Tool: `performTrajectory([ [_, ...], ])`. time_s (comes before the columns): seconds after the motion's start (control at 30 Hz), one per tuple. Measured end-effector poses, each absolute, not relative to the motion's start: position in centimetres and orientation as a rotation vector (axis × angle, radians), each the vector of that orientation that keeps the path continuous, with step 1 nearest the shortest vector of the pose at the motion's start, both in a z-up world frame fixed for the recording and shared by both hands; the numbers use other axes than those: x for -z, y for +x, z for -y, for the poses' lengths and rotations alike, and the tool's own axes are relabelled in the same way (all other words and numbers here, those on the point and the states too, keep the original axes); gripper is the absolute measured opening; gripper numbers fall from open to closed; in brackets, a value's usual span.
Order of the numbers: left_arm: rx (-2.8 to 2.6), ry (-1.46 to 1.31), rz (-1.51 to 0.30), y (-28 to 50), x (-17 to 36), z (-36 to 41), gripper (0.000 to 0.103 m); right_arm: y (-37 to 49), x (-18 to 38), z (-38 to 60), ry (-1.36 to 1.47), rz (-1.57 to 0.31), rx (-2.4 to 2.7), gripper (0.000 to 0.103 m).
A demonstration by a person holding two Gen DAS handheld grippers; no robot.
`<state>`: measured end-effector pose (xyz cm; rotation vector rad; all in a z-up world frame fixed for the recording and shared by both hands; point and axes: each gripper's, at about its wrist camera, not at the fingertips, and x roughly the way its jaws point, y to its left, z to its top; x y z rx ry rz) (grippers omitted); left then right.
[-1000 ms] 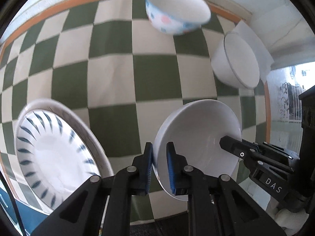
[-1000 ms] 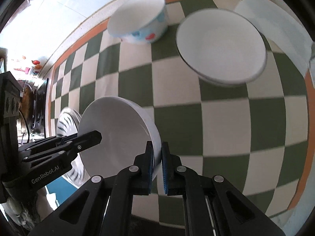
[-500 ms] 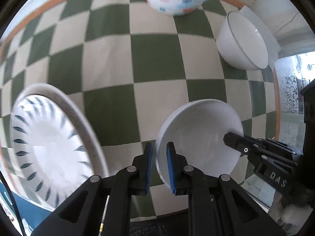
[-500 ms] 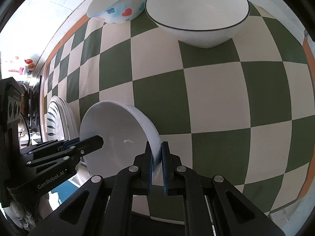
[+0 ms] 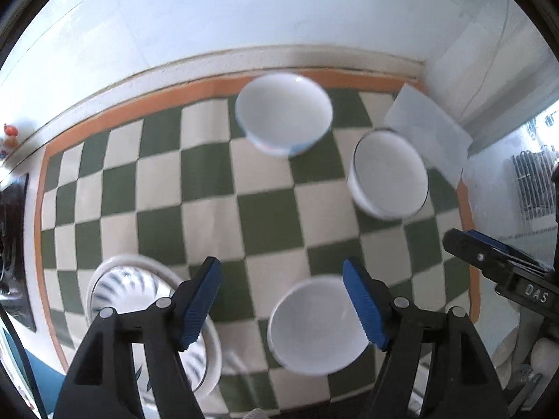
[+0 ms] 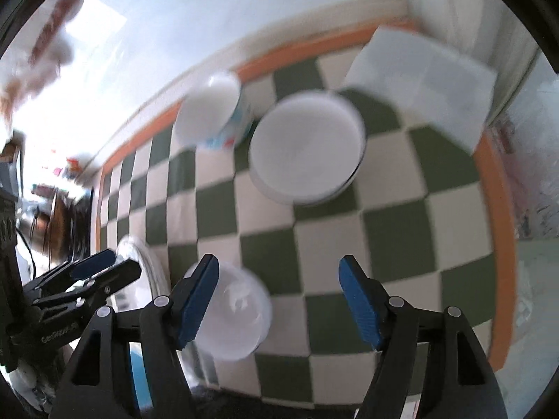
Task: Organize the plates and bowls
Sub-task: 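Grip the dark-rimmed white bowl rim with both tools, then carry the dark-rimmed bowl and lower it into the plain white bowl, open both tools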
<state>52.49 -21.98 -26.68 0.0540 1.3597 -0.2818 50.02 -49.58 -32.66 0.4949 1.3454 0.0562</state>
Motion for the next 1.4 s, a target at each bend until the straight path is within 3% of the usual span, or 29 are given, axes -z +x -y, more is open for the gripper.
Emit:
performTrajectory([
  [0.2, 0.320, -0.011, -1.403, 56.7, 28.2, 25.2, 0.078, 52.6, 32.7, 53.4, 0.490, -1.331, 0.031, 0.087],
  [0.83, 0.337, 0.025, -1.567, 61.9, 36.7, 31.8, 0.075, 58.6, 41.7, 55.8, 0.537, -1.467, 0.033, 0.085],
  [0.9, 0.355, 0.039, -1.573, 61.8, 37.2, 32.2, 0.066, 58.9, 42.3, 55.8, 0.541, -1.477, 0.033, 0.077],
  [0.97, 0.367, 0.052, -1.583, 61.7, 37.6, 32.6, 0.043, 59.1, 42.9, 55.8, 0.548, -1.485, 0.034, 0.070],
  [1.03, 0.367, 0.067, -1.586, 61.6, 37.9, 32.8, 0.033, 59.3, 43.8, 56.0, 0.586, -1.498, 0.024, 0.062],
  [1.27, 0.373, 0.065, -1.581, 61.6, 38.6, 32.7, 0.017, 59.4, 44.6, 55.6, 0.648, -1.481, -0.007, 0.022],
  [1.4, 0.388, 0.067, -1.570, 61.5, 38.5, 32.9, 0.009, 59.6, 44.4, 55.0, 0.639, -1.470, -0.012, 0.012],
])
